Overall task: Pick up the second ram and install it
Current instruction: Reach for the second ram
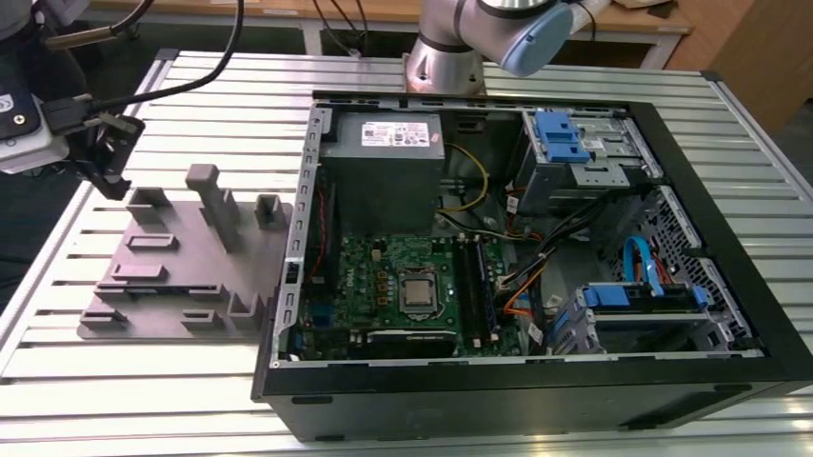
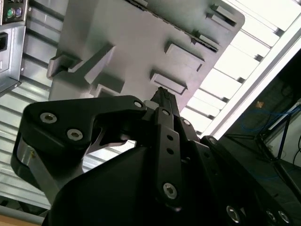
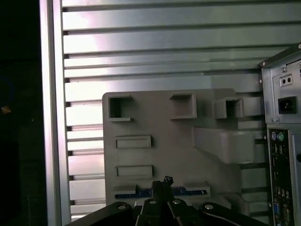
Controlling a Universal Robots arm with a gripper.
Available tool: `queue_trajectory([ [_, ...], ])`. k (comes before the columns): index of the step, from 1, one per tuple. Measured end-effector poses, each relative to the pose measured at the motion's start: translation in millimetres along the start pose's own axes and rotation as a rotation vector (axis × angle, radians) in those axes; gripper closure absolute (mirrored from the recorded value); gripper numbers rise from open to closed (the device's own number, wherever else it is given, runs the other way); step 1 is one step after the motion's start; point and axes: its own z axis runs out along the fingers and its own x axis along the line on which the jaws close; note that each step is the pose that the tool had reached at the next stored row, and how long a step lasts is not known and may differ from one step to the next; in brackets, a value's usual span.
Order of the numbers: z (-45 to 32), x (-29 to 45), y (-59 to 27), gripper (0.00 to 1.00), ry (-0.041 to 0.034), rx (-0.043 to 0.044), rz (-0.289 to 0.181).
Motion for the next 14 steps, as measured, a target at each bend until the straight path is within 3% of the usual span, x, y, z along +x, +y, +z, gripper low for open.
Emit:
queue_trajectory([
  [7, 12.1, -1.2, -17.5, 0.86, 0.0015, -0.0001, -0.003],
  [14, 24.8, -7.4, -21.4, 0.86, 0.0017, 0.0000, -0.006],
])
